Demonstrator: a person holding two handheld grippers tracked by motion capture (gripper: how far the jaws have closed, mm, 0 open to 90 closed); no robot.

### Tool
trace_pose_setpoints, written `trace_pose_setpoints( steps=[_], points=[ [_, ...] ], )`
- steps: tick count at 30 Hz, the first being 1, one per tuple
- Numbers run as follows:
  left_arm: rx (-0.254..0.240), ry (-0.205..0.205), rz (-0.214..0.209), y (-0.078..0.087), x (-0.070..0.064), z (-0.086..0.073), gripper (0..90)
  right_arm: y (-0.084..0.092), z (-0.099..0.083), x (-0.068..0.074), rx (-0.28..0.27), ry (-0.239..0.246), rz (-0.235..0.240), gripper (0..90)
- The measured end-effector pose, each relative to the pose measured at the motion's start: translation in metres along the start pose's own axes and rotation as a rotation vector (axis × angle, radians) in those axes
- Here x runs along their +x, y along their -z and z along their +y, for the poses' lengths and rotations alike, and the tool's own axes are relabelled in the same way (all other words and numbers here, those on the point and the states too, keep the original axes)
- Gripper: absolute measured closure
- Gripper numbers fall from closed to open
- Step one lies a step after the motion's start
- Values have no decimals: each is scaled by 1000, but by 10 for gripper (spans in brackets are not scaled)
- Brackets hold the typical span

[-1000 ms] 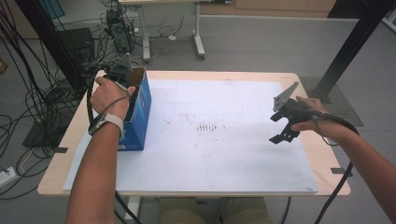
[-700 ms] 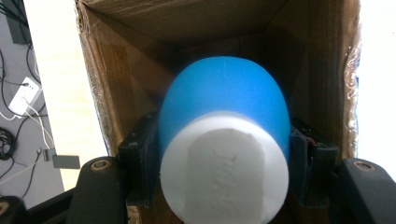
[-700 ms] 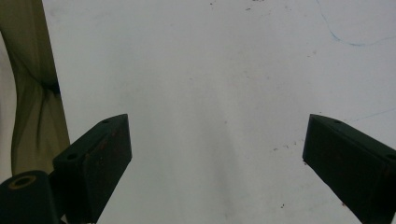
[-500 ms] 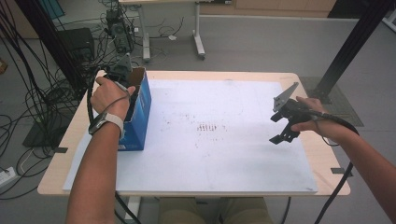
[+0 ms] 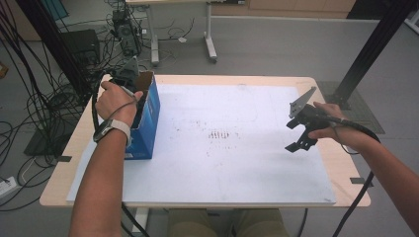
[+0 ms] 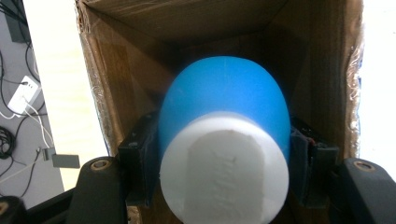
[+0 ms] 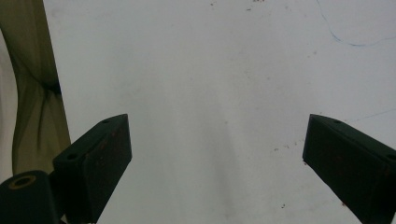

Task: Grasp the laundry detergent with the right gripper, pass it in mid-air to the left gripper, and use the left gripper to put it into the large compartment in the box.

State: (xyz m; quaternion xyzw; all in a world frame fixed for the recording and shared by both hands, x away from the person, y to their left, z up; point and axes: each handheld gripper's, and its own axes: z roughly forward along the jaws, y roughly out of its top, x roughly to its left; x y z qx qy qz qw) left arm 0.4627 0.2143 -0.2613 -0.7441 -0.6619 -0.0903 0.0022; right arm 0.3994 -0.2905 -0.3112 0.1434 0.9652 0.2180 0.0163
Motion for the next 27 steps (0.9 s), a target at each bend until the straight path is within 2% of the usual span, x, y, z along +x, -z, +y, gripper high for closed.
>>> trace_pose_setpoints(
  steps=[27],
  points=[
    [0,0,1,0,0,0,373,1,0,1,-3,1,-3,81]
  ],
)
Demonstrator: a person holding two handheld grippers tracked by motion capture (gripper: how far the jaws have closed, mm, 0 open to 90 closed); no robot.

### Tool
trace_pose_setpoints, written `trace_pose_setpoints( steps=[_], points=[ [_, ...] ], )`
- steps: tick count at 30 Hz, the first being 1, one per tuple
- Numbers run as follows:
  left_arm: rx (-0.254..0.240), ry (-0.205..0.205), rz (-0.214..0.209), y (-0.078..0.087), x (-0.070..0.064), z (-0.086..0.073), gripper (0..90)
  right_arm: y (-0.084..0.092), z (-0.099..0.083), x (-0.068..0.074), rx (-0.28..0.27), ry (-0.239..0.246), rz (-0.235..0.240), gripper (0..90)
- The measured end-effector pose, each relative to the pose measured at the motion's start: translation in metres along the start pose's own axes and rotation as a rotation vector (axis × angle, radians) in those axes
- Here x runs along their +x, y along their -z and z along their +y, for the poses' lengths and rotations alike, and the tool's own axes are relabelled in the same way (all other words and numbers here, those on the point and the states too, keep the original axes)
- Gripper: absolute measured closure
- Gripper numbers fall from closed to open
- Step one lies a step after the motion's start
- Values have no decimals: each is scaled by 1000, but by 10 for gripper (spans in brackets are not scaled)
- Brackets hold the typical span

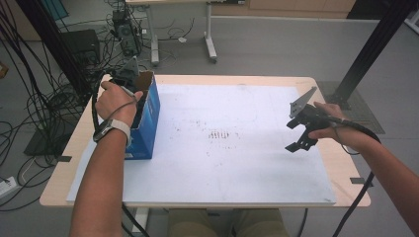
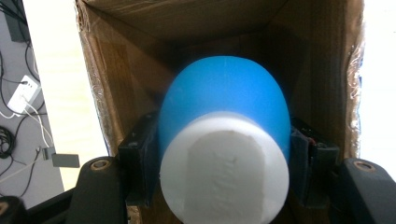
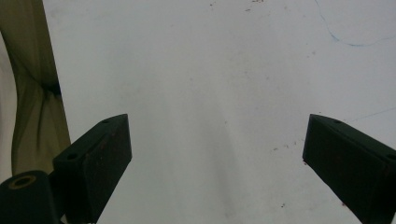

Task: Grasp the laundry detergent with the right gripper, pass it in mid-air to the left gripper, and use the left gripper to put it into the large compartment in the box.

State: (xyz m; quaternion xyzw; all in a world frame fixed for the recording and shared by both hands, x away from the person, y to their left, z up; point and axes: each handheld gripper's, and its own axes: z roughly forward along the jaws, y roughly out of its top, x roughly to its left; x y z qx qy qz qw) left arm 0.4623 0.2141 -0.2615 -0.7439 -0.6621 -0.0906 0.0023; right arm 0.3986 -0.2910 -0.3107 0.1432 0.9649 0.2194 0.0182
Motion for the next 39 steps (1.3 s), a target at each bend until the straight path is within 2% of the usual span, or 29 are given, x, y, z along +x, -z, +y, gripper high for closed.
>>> trace_pose_setpoints(
  steps=[39],
  points=[
    [0,0,1,0,0,0,373,1,-2,1,-2,-9,-3,80]
  ],
)
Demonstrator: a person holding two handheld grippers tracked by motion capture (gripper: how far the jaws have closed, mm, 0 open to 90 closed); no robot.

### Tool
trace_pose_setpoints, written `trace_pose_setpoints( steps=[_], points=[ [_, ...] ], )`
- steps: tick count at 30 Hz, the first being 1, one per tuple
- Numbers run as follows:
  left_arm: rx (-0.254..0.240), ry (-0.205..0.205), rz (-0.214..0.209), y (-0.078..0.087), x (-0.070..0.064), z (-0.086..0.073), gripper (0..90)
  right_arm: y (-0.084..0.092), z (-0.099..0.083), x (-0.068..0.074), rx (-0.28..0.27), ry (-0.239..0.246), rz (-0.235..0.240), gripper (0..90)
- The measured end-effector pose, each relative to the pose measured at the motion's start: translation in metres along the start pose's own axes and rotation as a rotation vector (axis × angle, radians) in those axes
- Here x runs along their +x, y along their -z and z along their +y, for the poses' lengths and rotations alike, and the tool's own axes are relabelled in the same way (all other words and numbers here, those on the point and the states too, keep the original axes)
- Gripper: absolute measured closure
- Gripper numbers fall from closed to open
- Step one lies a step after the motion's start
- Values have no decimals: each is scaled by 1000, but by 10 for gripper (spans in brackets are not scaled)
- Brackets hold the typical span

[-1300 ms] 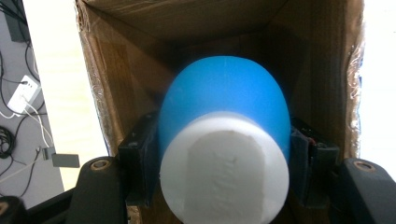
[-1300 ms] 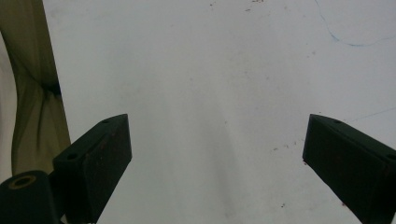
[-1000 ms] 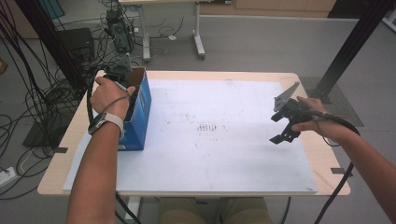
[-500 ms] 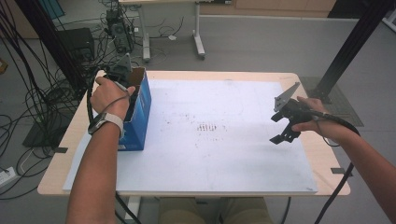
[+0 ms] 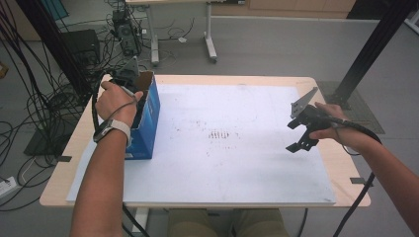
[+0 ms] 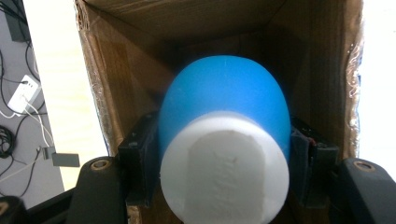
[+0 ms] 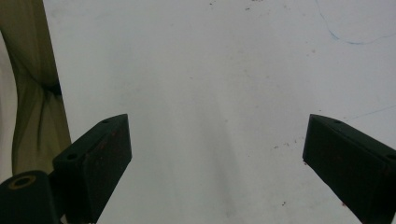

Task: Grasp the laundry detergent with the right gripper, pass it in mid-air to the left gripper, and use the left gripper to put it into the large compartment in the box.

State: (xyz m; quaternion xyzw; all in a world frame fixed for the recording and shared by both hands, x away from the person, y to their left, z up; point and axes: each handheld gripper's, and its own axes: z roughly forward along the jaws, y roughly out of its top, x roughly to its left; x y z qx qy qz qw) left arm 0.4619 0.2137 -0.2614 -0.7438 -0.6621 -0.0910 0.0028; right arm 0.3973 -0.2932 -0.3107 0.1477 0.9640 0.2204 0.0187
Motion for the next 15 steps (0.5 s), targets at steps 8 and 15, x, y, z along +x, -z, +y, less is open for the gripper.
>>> trace_pose_setpoints(
  steps=[8,15],
  points=[
    [1,0,-1,0,0,0,373,-1,0,0,-1,-1,3,80],
    [2,0,-2,0,0,0,373,-1,0,0,0,-1,4,79]
  ],
)
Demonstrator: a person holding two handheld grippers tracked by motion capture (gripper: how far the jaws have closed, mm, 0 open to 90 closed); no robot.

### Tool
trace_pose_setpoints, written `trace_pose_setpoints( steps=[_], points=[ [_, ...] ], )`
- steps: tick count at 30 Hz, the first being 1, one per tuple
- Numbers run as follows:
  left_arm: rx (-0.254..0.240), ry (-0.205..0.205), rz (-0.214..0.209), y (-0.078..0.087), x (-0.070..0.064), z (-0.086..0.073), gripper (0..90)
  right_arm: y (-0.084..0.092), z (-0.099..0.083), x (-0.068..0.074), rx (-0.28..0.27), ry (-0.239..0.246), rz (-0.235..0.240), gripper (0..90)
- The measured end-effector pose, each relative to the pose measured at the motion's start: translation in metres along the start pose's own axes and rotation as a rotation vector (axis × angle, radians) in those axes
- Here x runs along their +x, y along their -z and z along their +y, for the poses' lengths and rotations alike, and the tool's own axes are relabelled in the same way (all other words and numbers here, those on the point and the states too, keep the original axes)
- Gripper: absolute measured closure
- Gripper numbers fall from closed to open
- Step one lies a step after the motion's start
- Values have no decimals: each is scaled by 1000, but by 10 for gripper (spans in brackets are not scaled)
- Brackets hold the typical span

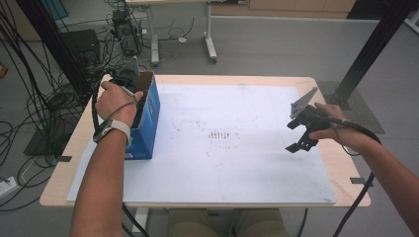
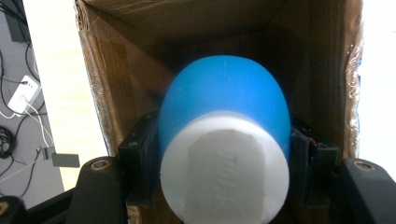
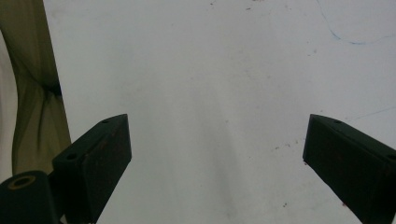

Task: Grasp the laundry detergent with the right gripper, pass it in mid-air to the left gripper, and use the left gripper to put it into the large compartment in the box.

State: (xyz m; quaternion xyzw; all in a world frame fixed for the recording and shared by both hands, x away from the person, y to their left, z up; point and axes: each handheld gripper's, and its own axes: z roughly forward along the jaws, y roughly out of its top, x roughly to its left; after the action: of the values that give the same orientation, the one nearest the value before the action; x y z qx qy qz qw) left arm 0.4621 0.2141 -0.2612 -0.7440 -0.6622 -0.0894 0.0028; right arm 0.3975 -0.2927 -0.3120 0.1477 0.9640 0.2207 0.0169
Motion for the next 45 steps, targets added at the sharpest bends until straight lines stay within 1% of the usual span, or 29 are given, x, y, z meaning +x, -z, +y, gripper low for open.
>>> trace_pose_setpoints(
  steps=[18,27,29,31,32,34,37,39,40,41,45],
  points=[
    [-8,-14,-8,0,1,0,373,1,-1,0,-5,-3,1,78],
    [-21,-17,-23,1,2,-1,370,2,-4,1,-11,-7,-2,77],
    [-35,-14,-29,2,3,-1,360,3,-4,1,-10,-8,-3,76],
    [-33,-21,-34,2,3,-2,361,3,-5,1,-11,-8,-4,75],
    [-33,-18,-36,3,3,-2,358,3,-5,1,-12,-8,-3,75],
    [-42,-15,-36,4,4,-2,318,4,-5,1,-12,-8,-4,75],
    [-55,-17,-31,6,4,-2,308,3,-5,2,-10,-6,-2,75],
    [-59,-17,-27,8,5,-1,267,3,-5,2,-10,-5,0,75],
    [-64,-8,-36,9,5,-1,240,2,-5,2,-11,-6,0,75],
    [-67,-8,-39,10,5,-1,223,2,-5,2,-11,-6,0,75],
    [-81,-3,-45,14,6,-2,198,2,-5,2,-10,-6,3,75]
  ],
)
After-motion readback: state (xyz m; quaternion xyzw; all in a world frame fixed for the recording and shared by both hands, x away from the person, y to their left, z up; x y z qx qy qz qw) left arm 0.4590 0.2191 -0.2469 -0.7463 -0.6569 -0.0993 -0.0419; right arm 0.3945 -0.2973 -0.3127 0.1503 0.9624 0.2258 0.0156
